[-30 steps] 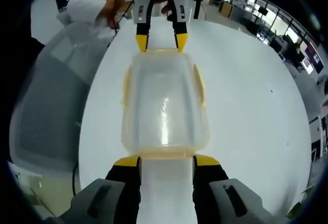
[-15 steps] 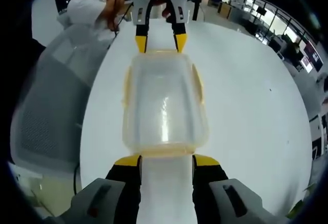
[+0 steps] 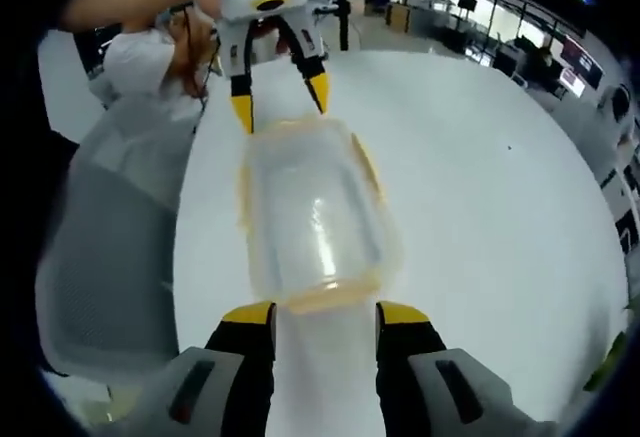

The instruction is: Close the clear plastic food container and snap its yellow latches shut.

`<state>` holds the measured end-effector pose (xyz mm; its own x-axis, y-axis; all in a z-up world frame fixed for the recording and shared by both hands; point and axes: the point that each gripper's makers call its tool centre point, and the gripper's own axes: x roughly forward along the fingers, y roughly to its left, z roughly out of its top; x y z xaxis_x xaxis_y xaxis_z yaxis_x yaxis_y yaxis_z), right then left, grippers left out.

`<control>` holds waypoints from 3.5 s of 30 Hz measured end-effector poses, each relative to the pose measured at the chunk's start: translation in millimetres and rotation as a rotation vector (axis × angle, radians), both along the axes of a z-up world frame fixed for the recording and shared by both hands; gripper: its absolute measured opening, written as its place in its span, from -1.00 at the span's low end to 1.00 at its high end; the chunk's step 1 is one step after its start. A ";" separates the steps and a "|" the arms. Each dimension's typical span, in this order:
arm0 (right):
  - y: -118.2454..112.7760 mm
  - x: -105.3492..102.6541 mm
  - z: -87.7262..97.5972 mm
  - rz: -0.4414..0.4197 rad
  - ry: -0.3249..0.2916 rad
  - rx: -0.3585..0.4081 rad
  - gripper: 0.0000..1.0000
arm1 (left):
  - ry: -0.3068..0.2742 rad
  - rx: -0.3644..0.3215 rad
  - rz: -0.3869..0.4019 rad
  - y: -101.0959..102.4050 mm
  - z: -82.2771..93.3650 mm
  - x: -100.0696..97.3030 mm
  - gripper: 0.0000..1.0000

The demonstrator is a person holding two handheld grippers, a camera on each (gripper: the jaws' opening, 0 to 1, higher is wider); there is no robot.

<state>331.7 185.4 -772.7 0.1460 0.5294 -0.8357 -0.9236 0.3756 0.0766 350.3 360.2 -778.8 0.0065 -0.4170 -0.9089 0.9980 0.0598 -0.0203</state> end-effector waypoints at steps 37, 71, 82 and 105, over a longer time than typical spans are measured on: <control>-5.7 14.8 14.3 -0.677 0.175 0.327 -0.33 | 0.302 -0.313 0.964 -9.8 9.1 10.4 -0.11; -4.1 13.2 19.5 -0.825 0.166 0.420 -0.50 | 0.200 -0.427 1.052 -8.5 9.3 14.3 -0.29; 2.9 12.0 7.7 -0.824 0.201 0.416 -0.49 | 0.205 -0.418 1.048 -8.1 3.5 13.7 -0.28; 8.8 11.7 -3.1 -0.803 0.214 0.388 -0.55 | 0.255 -0.495 1.080 -13.1 1.0 9.5 -0.43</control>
